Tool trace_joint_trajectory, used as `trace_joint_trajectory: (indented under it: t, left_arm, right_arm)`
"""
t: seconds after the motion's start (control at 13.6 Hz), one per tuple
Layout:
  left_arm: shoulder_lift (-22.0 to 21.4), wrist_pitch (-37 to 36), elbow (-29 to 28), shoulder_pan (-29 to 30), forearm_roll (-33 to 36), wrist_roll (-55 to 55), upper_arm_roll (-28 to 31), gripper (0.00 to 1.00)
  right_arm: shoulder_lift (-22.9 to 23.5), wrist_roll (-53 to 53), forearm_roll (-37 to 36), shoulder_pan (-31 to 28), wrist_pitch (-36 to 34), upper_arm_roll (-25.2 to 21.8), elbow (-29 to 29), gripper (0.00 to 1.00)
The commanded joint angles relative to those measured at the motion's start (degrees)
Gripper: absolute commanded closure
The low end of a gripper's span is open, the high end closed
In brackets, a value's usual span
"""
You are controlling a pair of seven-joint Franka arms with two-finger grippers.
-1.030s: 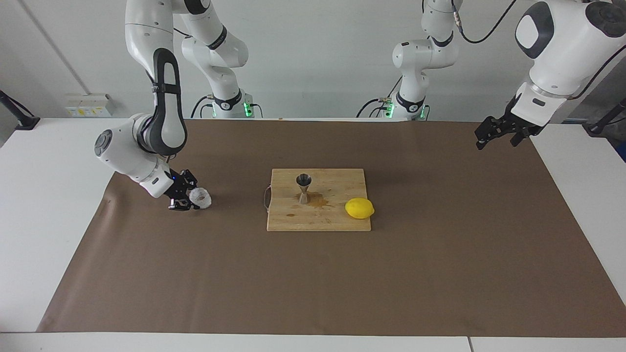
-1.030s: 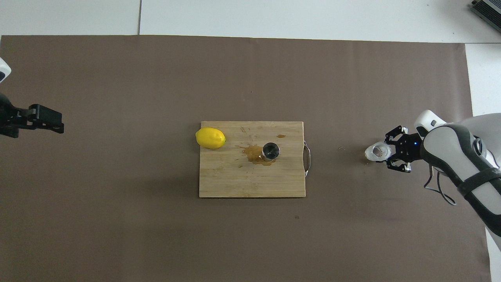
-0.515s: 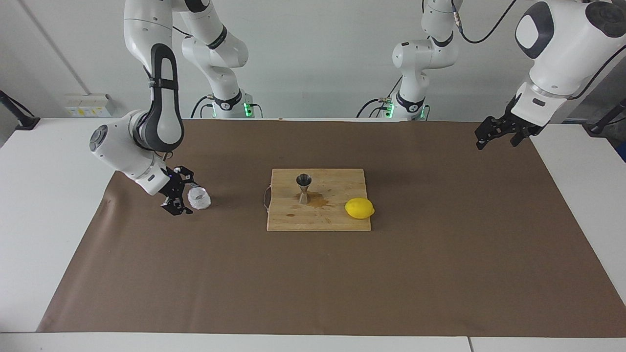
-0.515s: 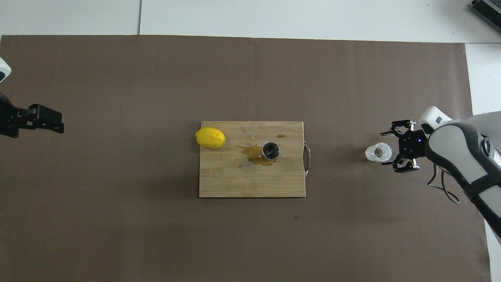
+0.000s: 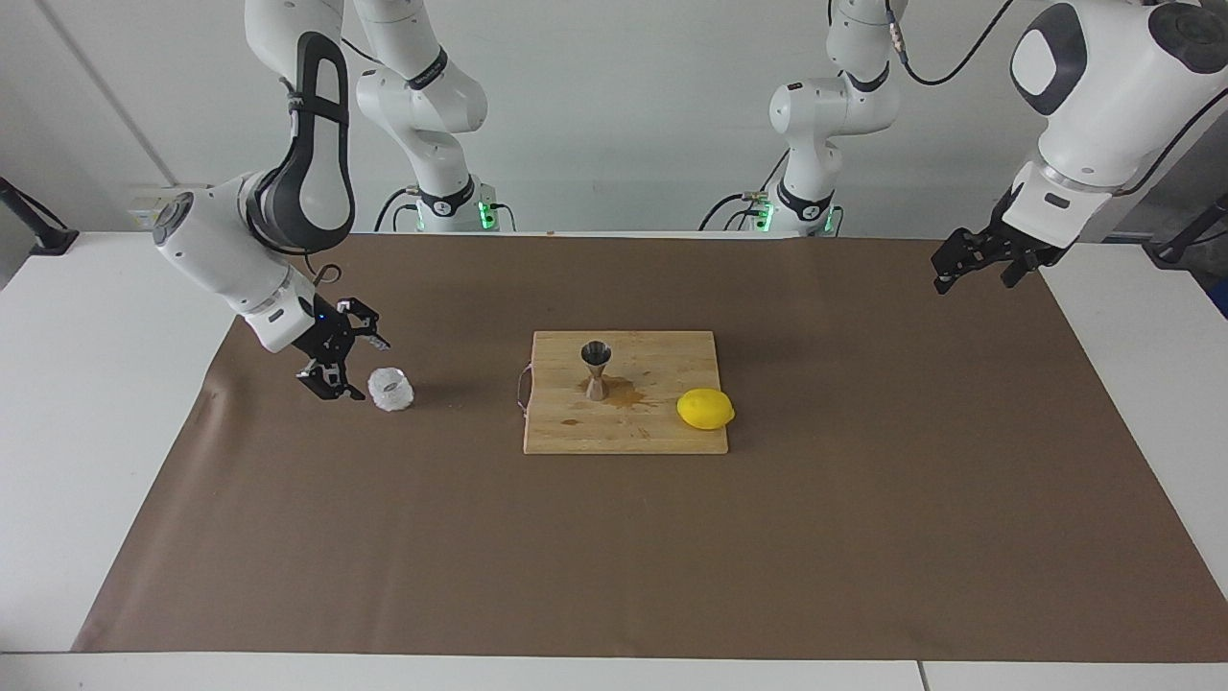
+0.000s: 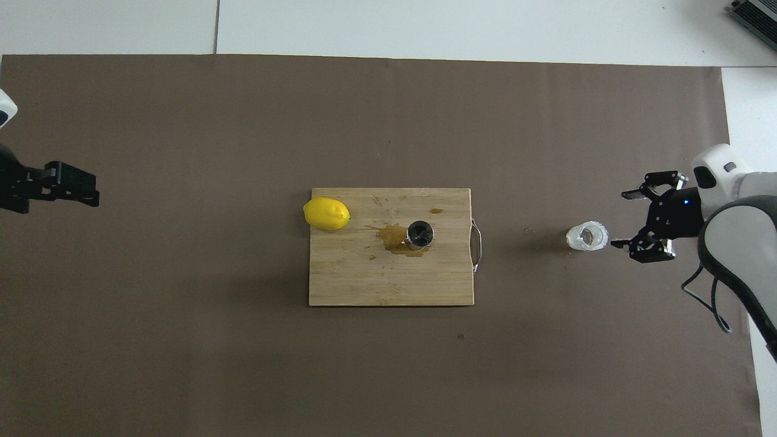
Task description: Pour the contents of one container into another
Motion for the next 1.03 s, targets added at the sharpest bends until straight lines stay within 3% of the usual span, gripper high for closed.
trace_joint_trajectory:
  t: [0.0,0.51,0.74,0.96]
  left_arm:
    - [-1.74,-0.24,-1.72,-0.64,0.69,-0.1,0.56,0.0]
    - [-1.74,-0.24,-1.72,-0.64,0.78,-0.1,0.56,0.0]
    - [-1.74,-0.24,-1.72,-0.64,0.78,-0.1,0.56,0.0]
    - [-1.74,-0.33,-1.72,-0.64,0.78,-0.1,0.56,0.0]
  right_arm:
    - [-2.55,16.92,-6.77,2.65,-4.09,0.52,3.76,0.0]
    - [-2.91,58.58,-14.51,7.31,-9.8,0.96,14.05,0.0]
    - [-2.82,78.45,-21.54,10.64,-10.6,0.96,16.16,0.0]
    - [-1.07,93.95,-21.64,11.18,-15.5,0.96,21.42,0.0]
